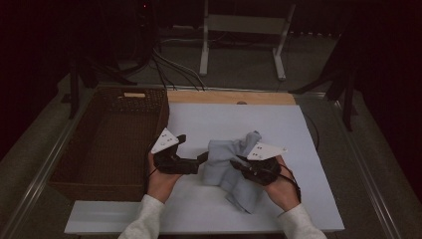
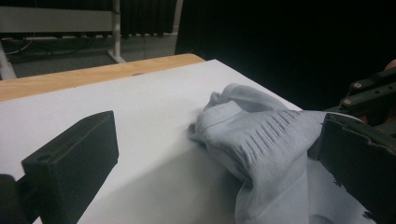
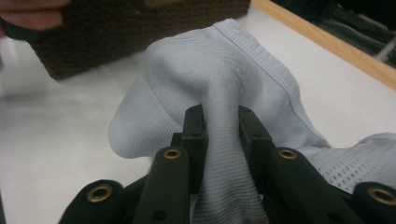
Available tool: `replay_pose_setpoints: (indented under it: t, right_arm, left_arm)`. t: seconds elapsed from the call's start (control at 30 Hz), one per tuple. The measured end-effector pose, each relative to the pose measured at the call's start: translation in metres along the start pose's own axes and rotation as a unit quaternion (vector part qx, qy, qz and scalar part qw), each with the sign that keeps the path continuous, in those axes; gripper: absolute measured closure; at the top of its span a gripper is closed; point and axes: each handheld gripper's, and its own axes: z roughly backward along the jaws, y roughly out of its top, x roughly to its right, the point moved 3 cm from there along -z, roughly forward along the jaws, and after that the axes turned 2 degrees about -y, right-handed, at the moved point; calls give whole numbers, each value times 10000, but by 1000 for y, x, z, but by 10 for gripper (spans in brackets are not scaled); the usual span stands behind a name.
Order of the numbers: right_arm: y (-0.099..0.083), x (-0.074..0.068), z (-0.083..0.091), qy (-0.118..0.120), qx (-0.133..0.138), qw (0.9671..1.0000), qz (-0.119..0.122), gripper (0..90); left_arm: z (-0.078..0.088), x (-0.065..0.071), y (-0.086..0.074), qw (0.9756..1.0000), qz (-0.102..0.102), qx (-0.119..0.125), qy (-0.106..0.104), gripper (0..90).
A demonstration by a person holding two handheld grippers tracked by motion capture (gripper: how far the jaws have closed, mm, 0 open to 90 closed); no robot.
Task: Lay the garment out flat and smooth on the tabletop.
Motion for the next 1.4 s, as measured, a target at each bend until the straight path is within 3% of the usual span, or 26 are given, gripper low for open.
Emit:
replay_pose_setpoints:
  t: [0.5,0.87,1.07,1.4]
  right_arm:
    - [31,-22,-12,399,351,9982,290,768]
    - [46,-26,-27,583,608,9959,344,769]
    - [40,-22,-25,626,568,9958,351,767]
    - [11,-4,-5,654,429,9969,125,752]
  left_arm:
    - [6,0,5,9999,-1,165,-1,1]
    - [13,-2,9,9994,42,346,21,1]
    - [13,-2,9,9993,61,361,-9,1]
    - [10,-1,7,9995,70,294,-18,1]
